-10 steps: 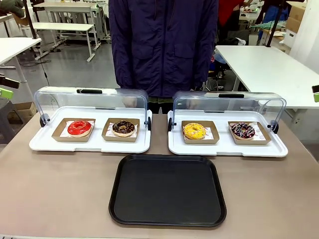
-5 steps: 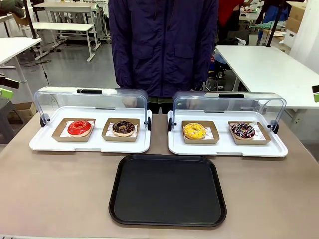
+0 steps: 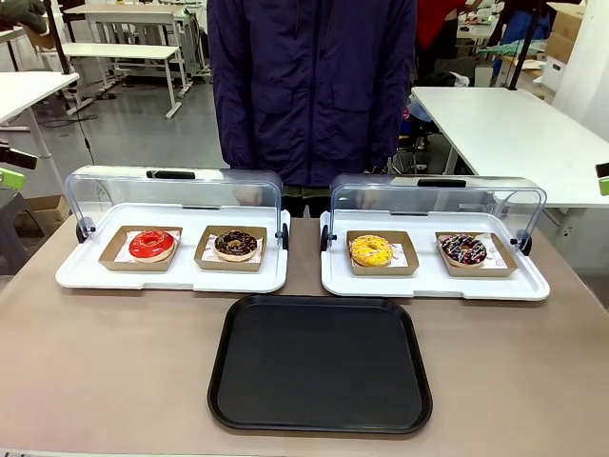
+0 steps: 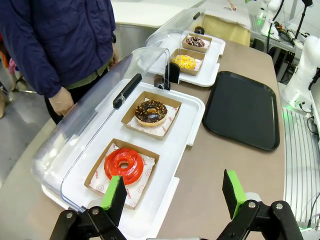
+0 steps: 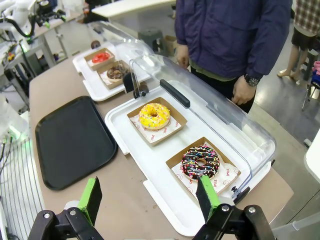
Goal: Move the second donut from the left to the tray.
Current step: Pick up the Paper togo box containing the Donut indicated by the person and place it on the Handle tray.
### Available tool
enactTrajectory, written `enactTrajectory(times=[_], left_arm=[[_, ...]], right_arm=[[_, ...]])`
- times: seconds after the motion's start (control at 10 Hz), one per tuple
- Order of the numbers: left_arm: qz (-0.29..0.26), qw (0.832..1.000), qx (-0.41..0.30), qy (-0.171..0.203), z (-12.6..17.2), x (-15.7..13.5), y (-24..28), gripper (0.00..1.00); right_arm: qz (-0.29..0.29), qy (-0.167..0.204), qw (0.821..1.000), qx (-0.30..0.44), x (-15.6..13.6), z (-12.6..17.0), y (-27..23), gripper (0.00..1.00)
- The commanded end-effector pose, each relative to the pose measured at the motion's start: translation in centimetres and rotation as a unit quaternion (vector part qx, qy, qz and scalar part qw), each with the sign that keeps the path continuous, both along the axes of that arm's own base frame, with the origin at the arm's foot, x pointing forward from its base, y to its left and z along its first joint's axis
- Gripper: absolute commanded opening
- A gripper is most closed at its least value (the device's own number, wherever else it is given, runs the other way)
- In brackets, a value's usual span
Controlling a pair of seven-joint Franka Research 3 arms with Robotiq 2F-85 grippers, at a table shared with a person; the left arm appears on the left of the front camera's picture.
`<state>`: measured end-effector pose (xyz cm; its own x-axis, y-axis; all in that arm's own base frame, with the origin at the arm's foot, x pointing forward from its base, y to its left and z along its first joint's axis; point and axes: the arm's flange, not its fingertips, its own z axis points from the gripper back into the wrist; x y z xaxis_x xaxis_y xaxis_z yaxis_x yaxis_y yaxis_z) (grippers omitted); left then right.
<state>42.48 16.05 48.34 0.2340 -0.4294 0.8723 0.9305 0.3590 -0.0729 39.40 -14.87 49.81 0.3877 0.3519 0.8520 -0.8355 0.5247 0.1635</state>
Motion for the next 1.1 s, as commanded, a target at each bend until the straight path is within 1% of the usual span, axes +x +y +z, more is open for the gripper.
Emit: enactTrajectory(times=[0.0, 1.0], left_arm=[[-0.004, 1.0, -0.002, -0.001, 0.1, -0.07, 0.02, 1.0], [-0.004, 1.0, -0.002, -0.001, 0.1, -0.07, 0.02, 1.0]], right_arm=[[0.001, -0.01, 1.0, 0.006, 0.25, 0.19, 0.07, 1.0], [0.001, -0.01, 1.0, 0.006, 0.25, 0.19, 0.07, 1.0]])
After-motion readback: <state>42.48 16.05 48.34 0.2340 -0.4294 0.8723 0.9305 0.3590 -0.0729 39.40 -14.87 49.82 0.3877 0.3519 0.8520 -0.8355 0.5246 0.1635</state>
